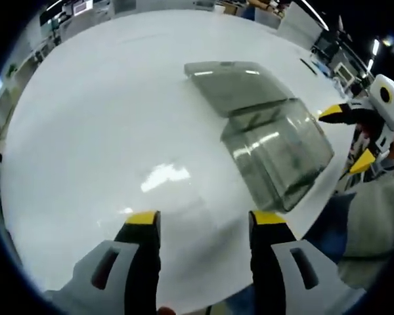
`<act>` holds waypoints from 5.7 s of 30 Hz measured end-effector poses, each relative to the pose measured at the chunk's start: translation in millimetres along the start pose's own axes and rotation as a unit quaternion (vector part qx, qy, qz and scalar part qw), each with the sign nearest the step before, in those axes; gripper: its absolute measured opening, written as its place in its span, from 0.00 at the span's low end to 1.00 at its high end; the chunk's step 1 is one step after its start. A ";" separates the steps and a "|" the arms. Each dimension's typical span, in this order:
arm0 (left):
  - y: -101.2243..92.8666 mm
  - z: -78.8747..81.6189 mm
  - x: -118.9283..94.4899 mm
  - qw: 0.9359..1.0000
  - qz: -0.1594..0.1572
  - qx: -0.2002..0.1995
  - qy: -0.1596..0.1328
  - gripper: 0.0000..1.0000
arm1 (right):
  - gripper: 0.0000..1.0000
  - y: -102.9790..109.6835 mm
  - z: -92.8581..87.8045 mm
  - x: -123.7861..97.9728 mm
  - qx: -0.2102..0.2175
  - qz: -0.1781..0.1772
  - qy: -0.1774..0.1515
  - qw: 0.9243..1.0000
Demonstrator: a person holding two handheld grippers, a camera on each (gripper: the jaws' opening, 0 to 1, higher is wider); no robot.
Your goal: Insert the divider into the dual guide fixture by aligning both edges with the guide slots and pushing it downward to the bottom, including one-sided entry, uneven engagement, binding, and posture correction.
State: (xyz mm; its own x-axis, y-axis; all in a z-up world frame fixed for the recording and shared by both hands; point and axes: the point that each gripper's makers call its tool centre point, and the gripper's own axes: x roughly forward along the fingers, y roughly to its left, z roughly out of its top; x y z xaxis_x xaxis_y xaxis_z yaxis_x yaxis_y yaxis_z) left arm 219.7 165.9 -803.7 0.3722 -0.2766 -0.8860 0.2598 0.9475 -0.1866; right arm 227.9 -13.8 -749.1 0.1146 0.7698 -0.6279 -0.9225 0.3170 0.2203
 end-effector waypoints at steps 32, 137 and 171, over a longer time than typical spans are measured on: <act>6.3 1.6 0.1 0.998 0.011 -0.064 0.023 0.53 | 0.62 1.8 9.6 6.5 -0.075 0.009 -0.005 0.997; 39.8 4.7 8.7 0.985 0.096 -0.046 0.138 0.27 | 0.60 0.7 14.0 3.4 -0.077 0.015 -0.011 0.997; 24.4 26.0 -8.3 0.992 0.024 -0.108 0.052 0.27 | 0.61 -9.3 25.6 0.5 -0.046 0.011 -0.024 0.999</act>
State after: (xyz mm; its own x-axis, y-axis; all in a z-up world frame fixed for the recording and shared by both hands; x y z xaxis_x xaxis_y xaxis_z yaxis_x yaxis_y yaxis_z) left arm 246.0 187.1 -789.8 0.2817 -0.2234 -0.9331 0.0425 0.9745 -0.2205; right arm 246.1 -2.2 -732.3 0.1101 0.8017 -0.5875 -0.9547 0.2497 0.1618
